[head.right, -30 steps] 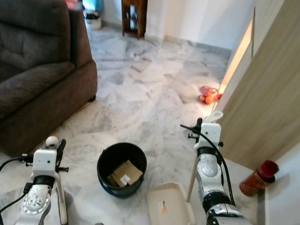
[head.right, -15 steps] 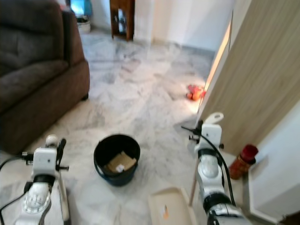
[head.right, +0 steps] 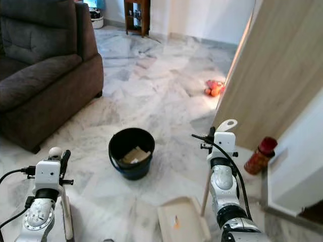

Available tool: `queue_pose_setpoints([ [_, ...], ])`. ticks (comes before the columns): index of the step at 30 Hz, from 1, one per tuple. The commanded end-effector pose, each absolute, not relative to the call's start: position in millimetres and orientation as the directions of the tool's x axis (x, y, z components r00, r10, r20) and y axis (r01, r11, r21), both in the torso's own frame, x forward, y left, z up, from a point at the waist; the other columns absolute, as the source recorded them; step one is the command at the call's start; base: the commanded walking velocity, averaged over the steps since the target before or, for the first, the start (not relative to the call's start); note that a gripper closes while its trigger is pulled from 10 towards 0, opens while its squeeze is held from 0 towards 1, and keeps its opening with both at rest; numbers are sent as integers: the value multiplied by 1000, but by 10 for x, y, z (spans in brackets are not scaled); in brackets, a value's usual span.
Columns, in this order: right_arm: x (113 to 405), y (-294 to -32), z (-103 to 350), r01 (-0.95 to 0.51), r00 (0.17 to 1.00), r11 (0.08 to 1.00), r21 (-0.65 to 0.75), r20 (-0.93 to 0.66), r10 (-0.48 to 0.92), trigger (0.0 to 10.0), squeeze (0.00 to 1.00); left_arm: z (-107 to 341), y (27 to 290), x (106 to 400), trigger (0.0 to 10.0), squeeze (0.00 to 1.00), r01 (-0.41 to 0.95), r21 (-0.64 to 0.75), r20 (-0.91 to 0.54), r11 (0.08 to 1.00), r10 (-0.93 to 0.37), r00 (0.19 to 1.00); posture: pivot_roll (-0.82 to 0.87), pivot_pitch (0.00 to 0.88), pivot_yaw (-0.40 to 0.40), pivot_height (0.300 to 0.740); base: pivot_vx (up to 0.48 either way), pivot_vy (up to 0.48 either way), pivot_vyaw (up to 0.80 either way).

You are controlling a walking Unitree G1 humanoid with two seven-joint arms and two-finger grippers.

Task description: Sweep floor

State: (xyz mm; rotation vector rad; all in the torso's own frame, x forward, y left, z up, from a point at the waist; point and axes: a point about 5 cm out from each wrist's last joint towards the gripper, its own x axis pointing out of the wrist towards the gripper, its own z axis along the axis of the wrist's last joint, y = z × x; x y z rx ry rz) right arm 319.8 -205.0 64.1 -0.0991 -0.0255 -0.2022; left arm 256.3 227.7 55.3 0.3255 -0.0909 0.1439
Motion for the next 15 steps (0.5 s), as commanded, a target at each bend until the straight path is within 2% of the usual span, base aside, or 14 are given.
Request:
queue_pose_setpoints([
  [1, 3235, -2064, 723, 207, 977, 974, -94, 75, -200, 10000, 0, 627, 2283, 2600, 10000, 0, -158, 312, 149, 937, 116, 982, 88, 0, -62, 740, -266, 0, 0],
  [7, 3236, -2067, 723, 207, 977, 974, -92, 75, -201, 10000, 0, 625, 2278, 2603, 10000, 0, -153, 313, 149, 937, 110, 983, 87, 0, -61, 740, -258, 0, 0],
  [15, 3227, -2070, 709, 206, 977, 974, -89, 68, -201, 10000, 0, 620, 2270, 2610, 10000, 0, -149, 320, 144, 936, 107, 984, 83, 0, -59, 740, 0, 0, 0],
])
